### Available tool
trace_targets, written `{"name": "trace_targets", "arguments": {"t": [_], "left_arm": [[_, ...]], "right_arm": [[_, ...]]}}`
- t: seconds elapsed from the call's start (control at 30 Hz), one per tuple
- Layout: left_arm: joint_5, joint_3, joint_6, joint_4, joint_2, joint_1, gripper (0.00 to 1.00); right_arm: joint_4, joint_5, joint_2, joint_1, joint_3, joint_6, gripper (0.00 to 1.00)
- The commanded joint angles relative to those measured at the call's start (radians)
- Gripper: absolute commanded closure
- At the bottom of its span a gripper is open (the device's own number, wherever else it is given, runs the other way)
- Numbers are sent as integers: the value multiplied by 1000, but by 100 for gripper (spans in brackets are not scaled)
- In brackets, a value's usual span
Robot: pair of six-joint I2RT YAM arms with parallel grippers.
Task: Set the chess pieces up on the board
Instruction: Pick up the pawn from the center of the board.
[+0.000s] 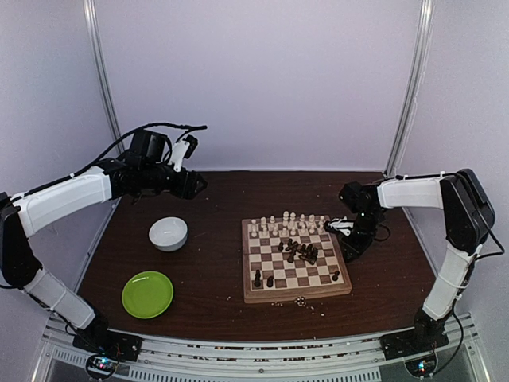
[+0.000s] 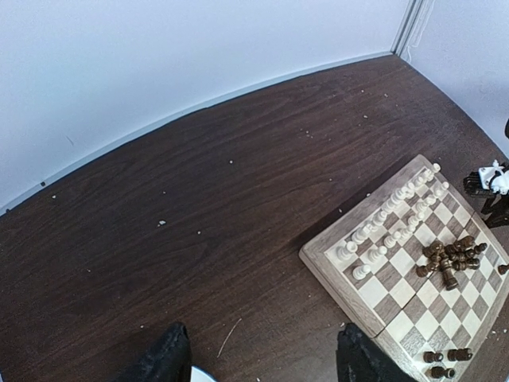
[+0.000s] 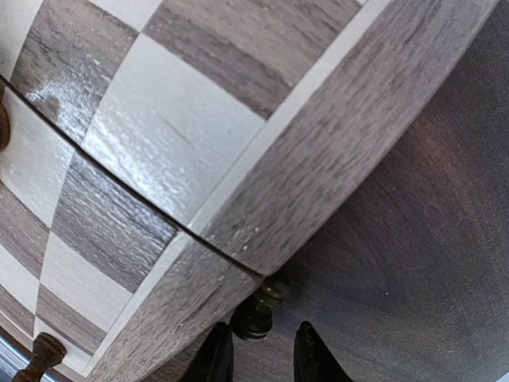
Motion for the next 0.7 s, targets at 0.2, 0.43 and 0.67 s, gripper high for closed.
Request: {"name": "trace_targets", "arguments": {"t": [0.2, 0.43, 0.67], "left_arm": [[0, 34, 4, 16, 7, 8, 37], [1, 34, 3, 16, 10, 8, 36], [0, 34, 3, 16, 11, 8, 36]], "right_arm": [[-9, 7, 31, 0, 47, 5, 74], [-24, 12, 48, 0, 65, 12, 74], [-36, 34, 64, -1, 86, 18, 74]]}}
